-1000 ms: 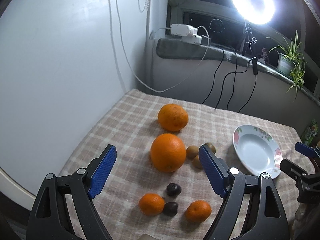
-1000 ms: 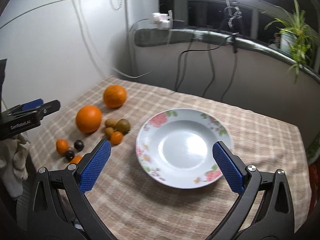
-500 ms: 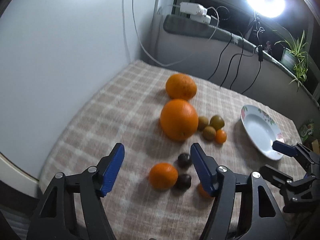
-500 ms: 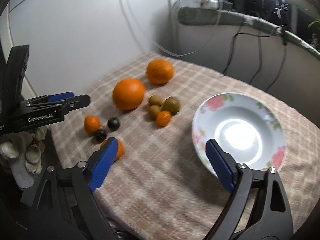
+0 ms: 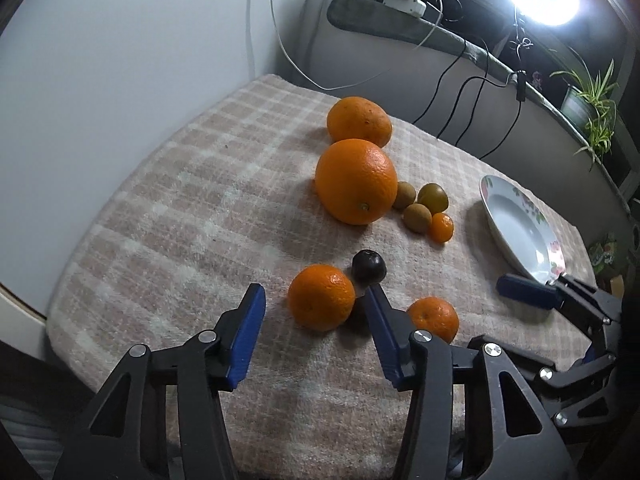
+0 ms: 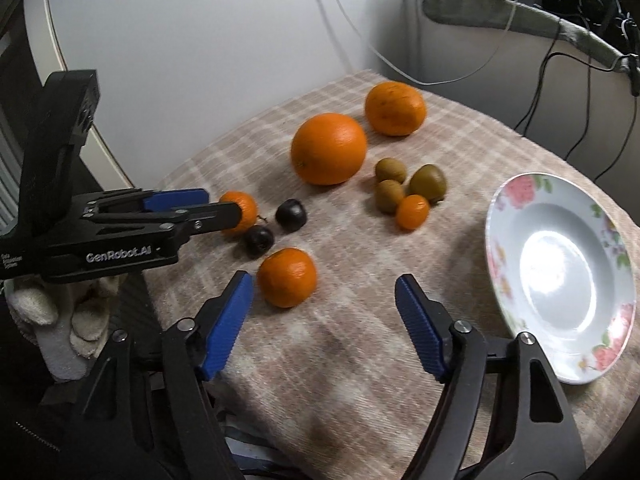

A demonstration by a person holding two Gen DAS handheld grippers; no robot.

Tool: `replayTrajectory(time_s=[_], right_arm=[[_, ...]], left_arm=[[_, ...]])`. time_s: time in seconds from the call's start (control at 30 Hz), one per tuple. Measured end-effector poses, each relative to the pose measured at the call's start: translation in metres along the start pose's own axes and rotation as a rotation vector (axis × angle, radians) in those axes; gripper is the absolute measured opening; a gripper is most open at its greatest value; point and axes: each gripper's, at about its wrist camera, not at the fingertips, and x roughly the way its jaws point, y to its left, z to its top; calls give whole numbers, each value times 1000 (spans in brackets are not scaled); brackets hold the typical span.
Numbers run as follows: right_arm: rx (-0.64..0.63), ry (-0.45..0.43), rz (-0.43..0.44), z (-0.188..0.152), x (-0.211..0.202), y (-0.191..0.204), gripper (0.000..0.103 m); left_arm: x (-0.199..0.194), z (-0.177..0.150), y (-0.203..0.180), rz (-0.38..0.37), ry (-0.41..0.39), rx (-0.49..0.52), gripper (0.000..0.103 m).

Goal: Organize fruits
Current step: 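Grasp a tangerine with the left tool while the right tool grasps another tangerine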

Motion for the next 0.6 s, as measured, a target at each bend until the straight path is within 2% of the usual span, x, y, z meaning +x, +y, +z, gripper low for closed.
replayTrajectory(time_s=[0.2,0.43,0.6], right_arm=[[2,31,40,2,10,3,65],[1,53,64,3,22,3,63],[-3,66,87,4,29,3,54]], left_arm=[[6,2,2,-15,14,-9,47],[13,3,5,-29,33,-23,45],[16,2,6,-47,46,-32,43]])
